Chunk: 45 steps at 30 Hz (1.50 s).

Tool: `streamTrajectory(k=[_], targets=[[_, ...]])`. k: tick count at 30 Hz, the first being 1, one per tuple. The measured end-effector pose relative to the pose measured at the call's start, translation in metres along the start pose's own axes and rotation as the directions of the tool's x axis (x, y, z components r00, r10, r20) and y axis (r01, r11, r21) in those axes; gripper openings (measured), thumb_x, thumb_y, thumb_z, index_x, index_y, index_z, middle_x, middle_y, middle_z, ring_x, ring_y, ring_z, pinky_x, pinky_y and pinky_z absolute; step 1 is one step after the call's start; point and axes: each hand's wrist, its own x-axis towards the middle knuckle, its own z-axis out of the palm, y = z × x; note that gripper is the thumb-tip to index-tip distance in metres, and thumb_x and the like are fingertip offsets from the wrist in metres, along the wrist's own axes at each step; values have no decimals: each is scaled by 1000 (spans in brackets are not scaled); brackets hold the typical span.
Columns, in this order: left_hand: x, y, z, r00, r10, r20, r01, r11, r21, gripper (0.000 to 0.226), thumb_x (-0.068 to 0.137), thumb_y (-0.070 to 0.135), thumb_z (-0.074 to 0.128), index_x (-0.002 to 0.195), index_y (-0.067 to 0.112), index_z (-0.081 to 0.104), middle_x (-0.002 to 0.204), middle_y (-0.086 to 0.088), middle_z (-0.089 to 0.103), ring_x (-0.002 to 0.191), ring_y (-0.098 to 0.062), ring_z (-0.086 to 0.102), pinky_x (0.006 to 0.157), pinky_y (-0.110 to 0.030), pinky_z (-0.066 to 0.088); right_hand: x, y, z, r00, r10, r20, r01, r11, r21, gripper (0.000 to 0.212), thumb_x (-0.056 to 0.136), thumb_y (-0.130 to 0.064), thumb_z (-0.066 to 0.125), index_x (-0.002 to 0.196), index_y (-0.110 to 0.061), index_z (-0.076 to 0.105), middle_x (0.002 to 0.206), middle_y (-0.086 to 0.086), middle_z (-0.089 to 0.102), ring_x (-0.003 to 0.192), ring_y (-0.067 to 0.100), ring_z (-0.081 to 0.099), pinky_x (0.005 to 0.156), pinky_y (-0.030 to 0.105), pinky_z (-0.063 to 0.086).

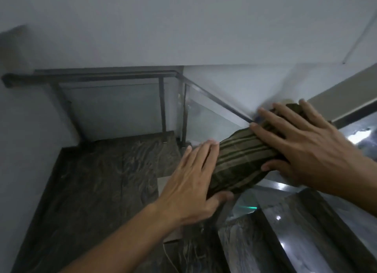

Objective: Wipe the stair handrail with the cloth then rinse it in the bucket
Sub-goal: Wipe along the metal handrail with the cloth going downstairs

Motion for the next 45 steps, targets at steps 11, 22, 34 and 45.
streamTrajectory(k=[11, 22, 34, 45], targets=[[5, -45, 6, 951, 294, 95, -275, 945, -176, 77, 91, 63, 7, 148, 21, -22, 158, 2, -28, 147, -10, -21, 122, -38, -2, -1, -31, -10, 952, 238, 192, -221, 970, -103, 76, 86, -64, 20, 148, -21, 27, 152, 17, 32, 140, 41, 26, 111, 56, 15], [10, -102, 12, 774, 609, 175, -500, 756, -422, 88, 89, 58, 27, 138, 23, -38, 152, 2, -38, 143, -10, -29, 118, -30, -11, 8, -108, -17, 795, 514, 322, -509, 854, -106, 78, 85, -66, -4, 152, -26, 4, 159, 14, 9, 146, 36, 5, 115, 53, 3], [27, -131, 34, 656, 754, 39, -592, 546, -593, 95, 92, 21, 56, 146, 12, -21, 159, -7, -20, 147, -16, -14, 114, -17, -8, 17, -186, -18, 629, 716, 302, -754, 657, 15, 81, 88, -52, 40, 151, -26, -4, 158, 11, -12, 145, 33, -15, 116, 46, -3], [38, -145, 62, 509, 843, -173, -693, 282, -664, 79, 98, 45, 37, 145, 4, -12, 159, -13, -10, 150, -33, -1, 122, -37, 9, 28, -259, -4, 482, 836, 263, -873, 434, 220, 73, 95, -49, 30, 149, -32, -16, 158, 1, -24, 145, 19, -21, 120, 49, -4]])
